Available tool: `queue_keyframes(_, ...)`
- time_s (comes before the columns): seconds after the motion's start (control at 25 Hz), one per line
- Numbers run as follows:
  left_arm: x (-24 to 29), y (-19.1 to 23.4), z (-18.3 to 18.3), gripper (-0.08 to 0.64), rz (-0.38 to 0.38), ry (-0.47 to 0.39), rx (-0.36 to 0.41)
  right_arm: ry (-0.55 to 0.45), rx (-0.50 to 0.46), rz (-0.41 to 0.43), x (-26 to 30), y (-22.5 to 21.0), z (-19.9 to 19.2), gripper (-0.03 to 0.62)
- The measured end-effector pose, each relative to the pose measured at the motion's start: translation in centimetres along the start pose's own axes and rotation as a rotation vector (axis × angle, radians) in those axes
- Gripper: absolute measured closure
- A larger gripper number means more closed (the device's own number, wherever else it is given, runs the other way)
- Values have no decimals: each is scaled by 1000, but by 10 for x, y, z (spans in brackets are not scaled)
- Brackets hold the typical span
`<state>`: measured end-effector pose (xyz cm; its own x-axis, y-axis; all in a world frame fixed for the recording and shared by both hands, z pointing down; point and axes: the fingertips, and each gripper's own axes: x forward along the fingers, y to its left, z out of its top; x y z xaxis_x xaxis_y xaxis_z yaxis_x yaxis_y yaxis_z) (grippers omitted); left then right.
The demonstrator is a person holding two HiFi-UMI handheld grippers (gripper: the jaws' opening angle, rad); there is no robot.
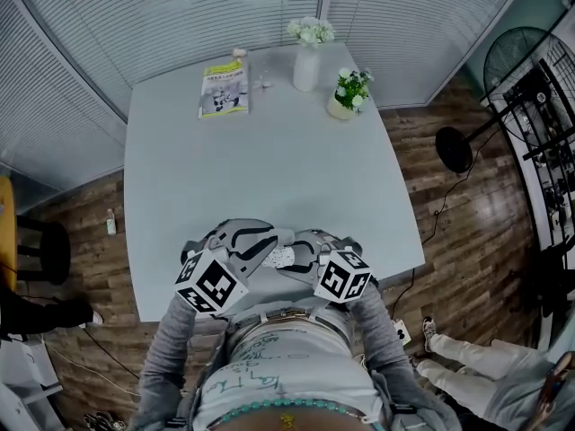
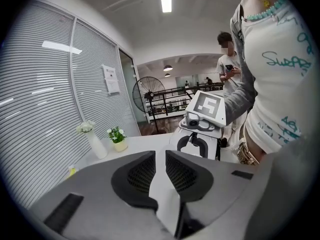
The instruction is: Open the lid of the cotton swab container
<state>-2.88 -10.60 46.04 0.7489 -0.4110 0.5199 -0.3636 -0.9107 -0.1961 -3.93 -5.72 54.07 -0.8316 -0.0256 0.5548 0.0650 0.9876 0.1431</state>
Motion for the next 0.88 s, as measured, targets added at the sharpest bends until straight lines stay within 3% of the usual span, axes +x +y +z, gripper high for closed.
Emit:
queue_keyframes(0.16, -3, 0, 1, 500, 8, -36, -15, -1, 10, -3, 1, -2, 0, 387)
queue_keyframes(0.32, -12, 4, 10, 497, 23, -133, -77, -1, 18, -16, -1, -7, -1, 387)
queue_keyframes(0.44, -17, 4, 15, 414, 1, -187, -111, -4, 30, -30, -5, -10, -3, 387)
queue_keyframes(0.52, -19, 1, 7, 368, -19, -176, -112, -12, 41, -41, -8, -13, -3, 387)
queue_keyframes(0.88, -4, -31, -30, 322, -155, -81, -120, -50, 61, -55, -18, -21, 2, 387)
